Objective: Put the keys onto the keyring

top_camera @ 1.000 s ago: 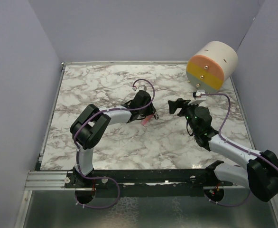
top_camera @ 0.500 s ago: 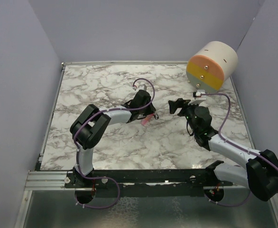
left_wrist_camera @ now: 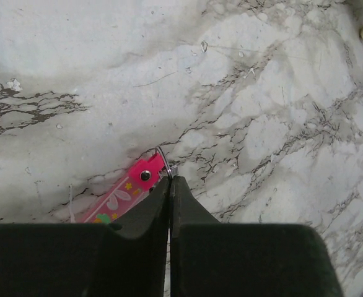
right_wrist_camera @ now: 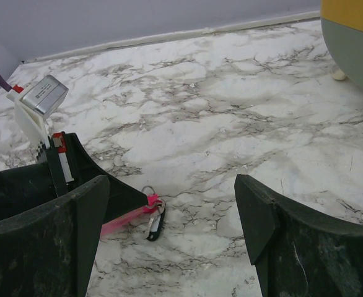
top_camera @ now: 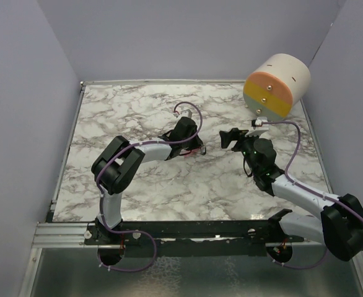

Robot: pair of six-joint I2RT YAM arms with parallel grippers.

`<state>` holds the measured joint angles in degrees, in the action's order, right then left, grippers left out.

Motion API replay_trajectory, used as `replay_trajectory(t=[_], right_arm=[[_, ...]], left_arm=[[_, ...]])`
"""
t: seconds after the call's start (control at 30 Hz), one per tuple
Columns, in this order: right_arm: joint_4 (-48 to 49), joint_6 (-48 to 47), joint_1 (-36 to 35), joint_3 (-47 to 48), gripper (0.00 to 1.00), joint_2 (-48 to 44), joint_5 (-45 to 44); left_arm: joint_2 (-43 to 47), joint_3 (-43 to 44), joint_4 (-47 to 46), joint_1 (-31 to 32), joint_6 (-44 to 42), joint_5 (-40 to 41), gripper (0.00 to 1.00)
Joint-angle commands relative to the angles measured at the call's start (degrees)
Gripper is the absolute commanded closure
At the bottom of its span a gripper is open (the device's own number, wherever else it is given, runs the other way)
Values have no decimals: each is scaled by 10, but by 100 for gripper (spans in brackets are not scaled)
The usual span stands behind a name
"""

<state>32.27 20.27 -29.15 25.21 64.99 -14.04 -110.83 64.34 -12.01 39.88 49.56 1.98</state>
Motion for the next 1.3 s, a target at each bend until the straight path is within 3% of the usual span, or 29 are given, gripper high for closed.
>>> replay_trajectory(t=[0.0, 0.4, 0.67, 0.87, 1.03, 1.27], right_arm=[[17, -6, 2, 5, 18, 0, 8], [-16, -17, 3, 30, 19, 26, 26], [-47, -52, 4, 71, 20, 79, 120], [-50, -63, 5, 97, 20, 130, 187], [-45, -83, 5, 114, 20, 169, 267], [-9, -114, 6, 92, 17, 163, 294]], left_arm=[[-7, -4, -17, 4, -3, -11, 99], [11, -24, -37, -2, -14, -25, 100], [72, -101, -108, -70, -26, -168, 100], [129, -135, -109, -107, -55, -248, 100], [175, -149, -109, -123, -57, -301, 100], [198, -160, -109, -138, -35, -349, 100]])
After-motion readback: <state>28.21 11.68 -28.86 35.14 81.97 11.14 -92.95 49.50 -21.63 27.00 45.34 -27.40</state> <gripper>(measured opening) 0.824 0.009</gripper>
